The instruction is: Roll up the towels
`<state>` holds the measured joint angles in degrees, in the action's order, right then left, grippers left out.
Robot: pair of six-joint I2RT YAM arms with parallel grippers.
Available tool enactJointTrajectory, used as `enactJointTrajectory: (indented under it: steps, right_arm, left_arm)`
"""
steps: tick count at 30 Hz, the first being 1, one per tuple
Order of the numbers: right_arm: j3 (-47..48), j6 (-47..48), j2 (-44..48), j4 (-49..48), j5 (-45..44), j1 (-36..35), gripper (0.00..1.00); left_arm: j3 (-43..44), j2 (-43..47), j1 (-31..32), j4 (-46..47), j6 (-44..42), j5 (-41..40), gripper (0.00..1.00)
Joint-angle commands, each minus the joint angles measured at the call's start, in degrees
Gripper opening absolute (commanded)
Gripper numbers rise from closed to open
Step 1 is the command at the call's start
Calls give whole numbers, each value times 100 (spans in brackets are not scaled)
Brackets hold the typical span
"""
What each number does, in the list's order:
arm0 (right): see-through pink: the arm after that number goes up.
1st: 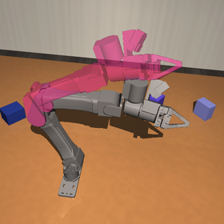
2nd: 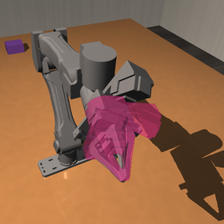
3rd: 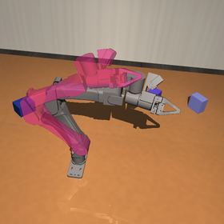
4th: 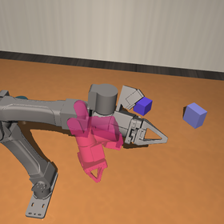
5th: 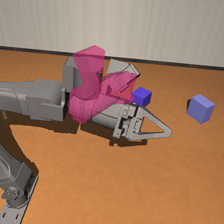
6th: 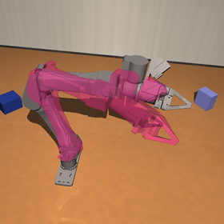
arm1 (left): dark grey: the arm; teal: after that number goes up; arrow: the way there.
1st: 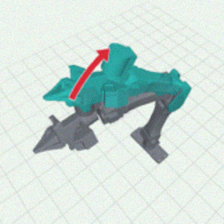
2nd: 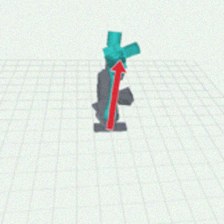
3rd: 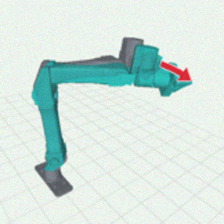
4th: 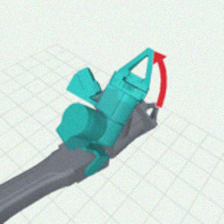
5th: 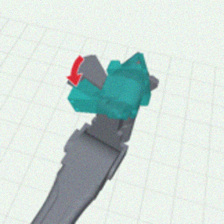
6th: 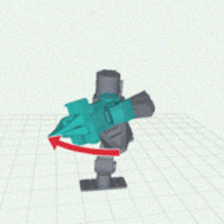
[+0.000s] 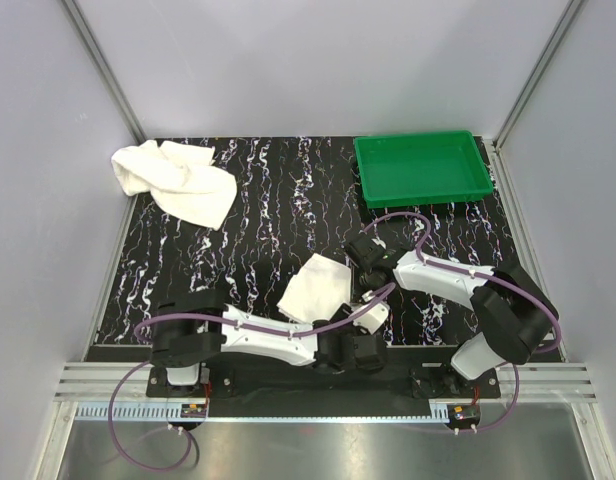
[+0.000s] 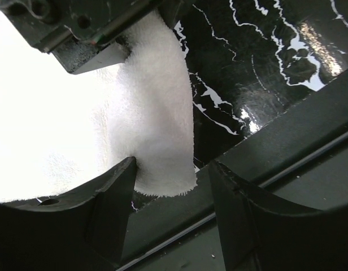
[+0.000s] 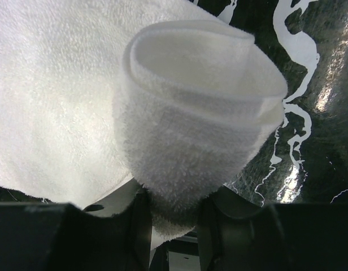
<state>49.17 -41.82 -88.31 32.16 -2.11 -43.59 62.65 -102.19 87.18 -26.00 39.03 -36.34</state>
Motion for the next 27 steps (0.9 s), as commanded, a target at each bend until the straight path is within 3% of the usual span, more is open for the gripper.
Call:
enactJointTrajectory:
  steps: [1, 9, 12, 17, 18, 22, 27]
  right_arm:
    - [-74, 113, -195, -8, -53, 0, 36]
    - [-48, 131, -177, 27, -53, -9, 36]
    - [-39, 157, -160, 36, -26, -9, 36]
    - [-47, 166, -99, 71, 0, -9, 37]
    - [-56, 166, -90, 71, 9, -9, 38]
    - [-109, 201, -186, 45, -18, 79, 50]
    - [-197, 368, -195, 0, 0, 596, 70]
  left_arm:
    - [159, -195, 1, -133, 149, -330, 60]
    - [107, -433, 1, -230, 334, -252, 59]
    - [-25, -459, 1, -134, 378, -190, 53]
    - [-43, -477, -8, -90, 351, -181, 14]
    - [-43, -486, -8, -81, 351, -189, 11]
    - [-60, -390, -8, -72, 334, -154, 2]
    - [-78, -91, -8, -265, 492, -93, 0]
